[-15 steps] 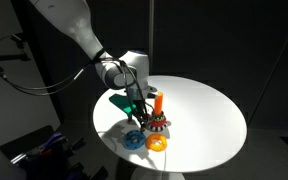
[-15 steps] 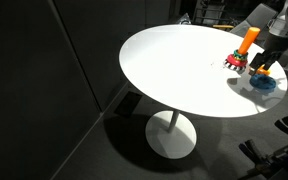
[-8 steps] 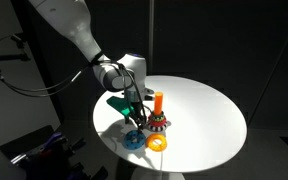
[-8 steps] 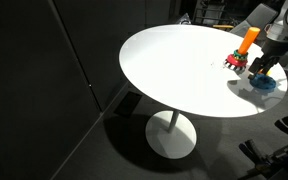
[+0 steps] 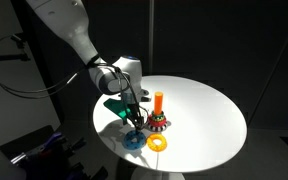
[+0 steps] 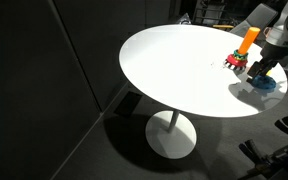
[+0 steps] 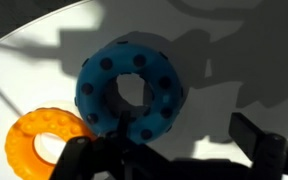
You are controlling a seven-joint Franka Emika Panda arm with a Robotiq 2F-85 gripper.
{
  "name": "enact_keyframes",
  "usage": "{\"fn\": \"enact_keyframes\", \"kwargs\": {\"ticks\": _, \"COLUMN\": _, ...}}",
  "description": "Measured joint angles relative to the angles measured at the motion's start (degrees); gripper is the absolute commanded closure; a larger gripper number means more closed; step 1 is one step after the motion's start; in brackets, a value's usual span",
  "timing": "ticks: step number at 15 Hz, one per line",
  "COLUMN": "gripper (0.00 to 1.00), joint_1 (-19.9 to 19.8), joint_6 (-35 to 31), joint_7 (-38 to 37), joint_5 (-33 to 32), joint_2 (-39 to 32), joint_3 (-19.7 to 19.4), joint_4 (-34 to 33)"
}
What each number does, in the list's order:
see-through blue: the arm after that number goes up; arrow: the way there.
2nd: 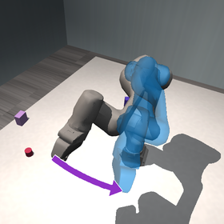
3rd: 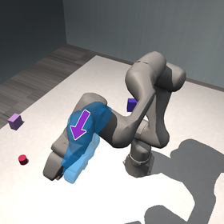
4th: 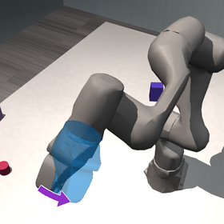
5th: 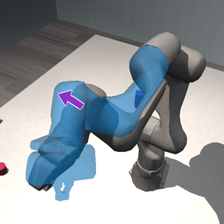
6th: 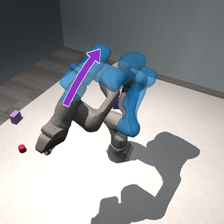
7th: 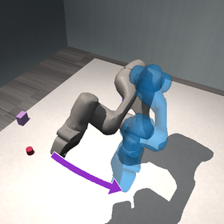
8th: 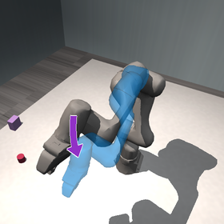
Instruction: Put the blue ring around the orange rod
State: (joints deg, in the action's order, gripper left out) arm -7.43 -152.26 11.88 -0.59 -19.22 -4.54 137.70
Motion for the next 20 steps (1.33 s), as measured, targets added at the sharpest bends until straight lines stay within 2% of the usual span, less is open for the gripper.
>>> {"fn": "enact_keyframes", "kwargs": {"ticks": 10, "gripper": 0.0, "joint_1": 0.02, "joint_6": -1.72, "joint_7": 0.0, "joint_5": -0.12, "joint_2": -0.55, "joint_3": 0.11, "joint_4": 1.05}}
{"fn": "enact_keyframes", "kwargs": {"ticks": 11, "gripper": 0.25, "joint_1": 0.02, "joint_6": -1.72, "joint_7": 0.0, "joint_5": -0.12, "joint_2": -0.63, "joint_3": 0.11, "joint_4": 1.05}}
{"fn": "enact_keyframes", "kwargs": {"ticks": 12, "gripper": 0.27, "joint_1": 0.02, "joint_6": -1.72, "joint_7": 0.0, "joint_5": -0.12, "joint_2": -0.71, "joint_3": 0.11, "joint_4": 1.05}}
{"fn": "enact_keyframes", "kwargs": {"ticks": 13, "gripper": 0.34, "joint_1": 0.02, "joint_6": -1.72, "joint_7": 0.0, "joint_5": -0.12, "joint_2": -0.79, "joint_3": 0.11, "joint_4": 1.05}}
{"fn": "enact_keyframes", "kwargs": {"ticks": 16, "gripper": 0.6, "joint_1": 0.02, "joint_6": -1.73, "joint_7": -0.01, "joint_5": -0.12, "joint_2": -1.04, "joint_3": 0.0, "joint_4": 1.05}}
{"fn": "enact_keyframes", "kwargs": {"ticks": 20, "gripper": 0.9, "joint_1": 0.02, "joint_6": -1.74, "joint_7": -0.15, "joint_5": -0.8, "joint_2": -1.32, "joint_3": -0.5, "joint_4": 0.97}}
